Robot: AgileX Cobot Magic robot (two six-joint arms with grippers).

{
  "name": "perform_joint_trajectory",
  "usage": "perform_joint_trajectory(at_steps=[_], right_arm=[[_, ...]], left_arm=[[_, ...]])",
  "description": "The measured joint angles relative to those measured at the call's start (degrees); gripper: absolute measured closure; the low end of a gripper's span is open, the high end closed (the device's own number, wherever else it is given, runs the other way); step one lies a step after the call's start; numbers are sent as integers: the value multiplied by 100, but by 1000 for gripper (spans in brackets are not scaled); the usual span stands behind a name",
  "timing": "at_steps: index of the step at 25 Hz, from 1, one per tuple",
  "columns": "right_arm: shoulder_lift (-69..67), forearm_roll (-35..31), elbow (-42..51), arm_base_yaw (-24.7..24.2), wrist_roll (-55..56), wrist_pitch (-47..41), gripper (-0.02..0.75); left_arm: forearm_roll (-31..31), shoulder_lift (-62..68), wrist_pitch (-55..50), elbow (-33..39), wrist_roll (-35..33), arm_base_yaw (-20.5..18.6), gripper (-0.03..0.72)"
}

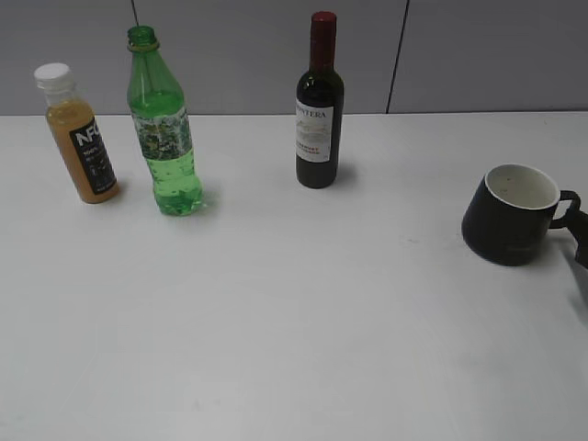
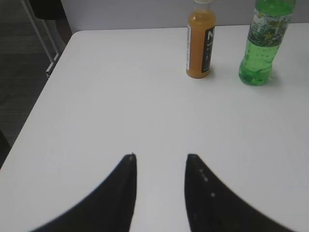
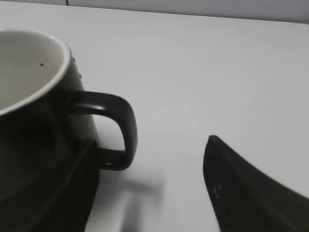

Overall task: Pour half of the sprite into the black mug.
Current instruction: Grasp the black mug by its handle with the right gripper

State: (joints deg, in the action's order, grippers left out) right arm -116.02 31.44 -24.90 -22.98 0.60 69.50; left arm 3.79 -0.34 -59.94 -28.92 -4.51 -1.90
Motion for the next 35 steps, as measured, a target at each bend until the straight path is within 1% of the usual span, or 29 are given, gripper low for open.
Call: perform_joint_trajectory(at_steps=[8, 12, 17, 25, 35], right_arm=[[-14, 6, -84, 0, 0, 0, 227], [-214, 166, -188, 0, 25, 0, 227], [-246, 184, -272, 0, 54, 0, 228], [-257, 279, -393, 0, 160, 0, 260], [-286, 433, -519, 0, 289, 0, 260]], left_arm=[[5, 0, 0, 0, 0, 0, 420], [5, 0, 0, 0, 0, 0, 420], [5, 0, 0, 0, 0, 0, 420], [0, 0, 0, 0, 0, 0, 420], [0, 0, 0, 0, 0, 0, 420]])
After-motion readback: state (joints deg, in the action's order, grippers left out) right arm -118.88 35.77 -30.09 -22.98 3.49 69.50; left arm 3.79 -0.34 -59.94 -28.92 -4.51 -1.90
